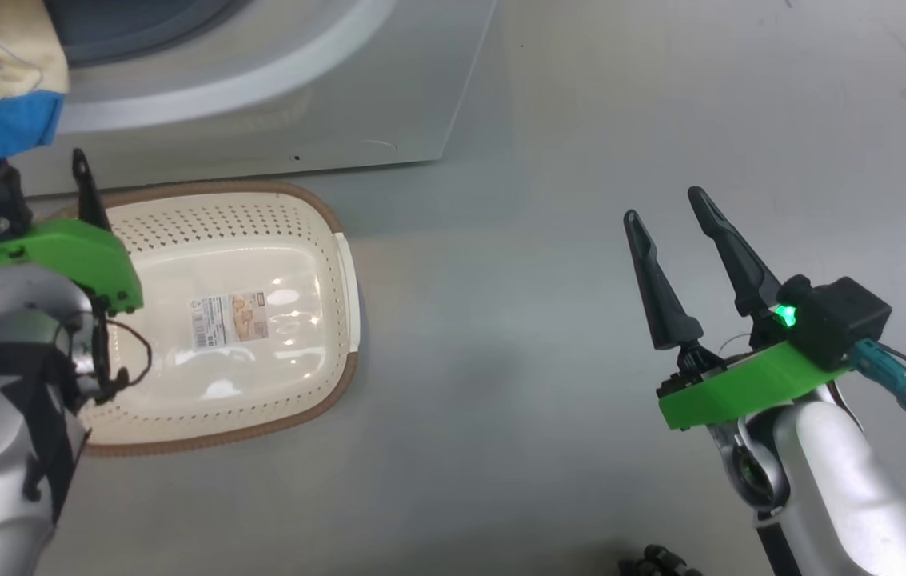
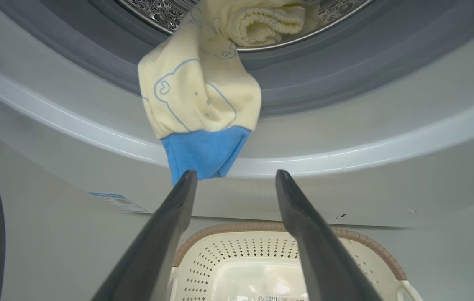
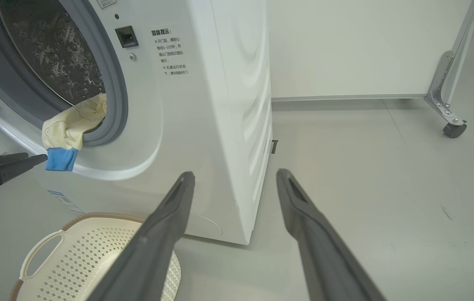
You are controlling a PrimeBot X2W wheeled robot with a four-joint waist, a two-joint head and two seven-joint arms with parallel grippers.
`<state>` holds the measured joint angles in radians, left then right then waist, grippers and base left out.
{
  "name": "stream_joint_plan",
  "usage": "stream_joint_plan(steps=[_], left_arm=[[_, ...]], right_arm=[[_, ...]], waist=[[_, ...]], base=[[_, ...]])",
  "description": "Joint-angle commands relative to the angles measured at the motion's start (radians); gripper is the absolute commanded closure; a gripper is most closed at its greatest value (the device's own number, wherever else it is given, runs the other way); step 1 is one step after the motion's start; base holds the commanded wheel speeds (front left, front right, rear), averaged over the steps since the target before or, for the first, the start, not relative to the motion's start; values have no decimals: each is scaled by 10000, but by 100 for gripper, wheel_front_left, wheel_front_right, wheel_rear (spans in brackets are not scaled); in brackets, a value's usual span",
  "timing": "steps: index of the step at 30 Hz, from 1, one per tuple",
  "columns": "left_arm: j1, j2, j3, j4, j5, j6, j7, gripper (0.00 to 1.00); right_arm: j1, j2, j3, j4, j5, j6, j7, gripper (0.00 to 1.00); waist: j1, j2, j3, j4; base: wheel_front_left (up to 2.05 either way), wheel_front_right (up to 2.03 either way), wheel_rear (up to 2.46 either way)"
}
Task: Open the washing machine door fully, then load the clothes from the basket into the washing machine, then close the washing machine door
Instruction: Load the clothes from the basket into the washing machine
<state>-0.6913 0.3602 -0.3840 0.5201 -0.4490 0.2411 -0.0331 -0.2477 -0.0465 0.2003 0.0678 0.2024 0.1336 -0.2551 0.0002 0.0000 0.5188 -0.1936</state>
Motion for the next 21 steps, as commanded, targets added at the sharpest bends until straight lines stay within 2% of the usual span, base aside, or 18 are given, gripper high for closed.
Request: stream_joint_plan(steps=[1,10,17,21], left_arm=[[-658,558,406,192,139,105,107,0],[-2153,1034,125,1782,595,-112,423,0],[-3009,1134,-236,2701,963,-190,586,0],[-3305,1121,-430,3159,1187,-10,679,0]], right_arm=[[-207,-37,237,-343,110,-29,-67,0],[-482,-37,420,-356,480,-29,-67,0],[-580,-37,514,-348,701,-29,-67,0],[-604,-37,538,-311,768,-29,-67,0]], waist=[[-2,0,270,-247],[-2,0,785,-739],[-2,0,990,-986],[-2,0,987,-1057]], base=[[0,0,0],[0,0,0],[0,0,0],[0,0,0]])
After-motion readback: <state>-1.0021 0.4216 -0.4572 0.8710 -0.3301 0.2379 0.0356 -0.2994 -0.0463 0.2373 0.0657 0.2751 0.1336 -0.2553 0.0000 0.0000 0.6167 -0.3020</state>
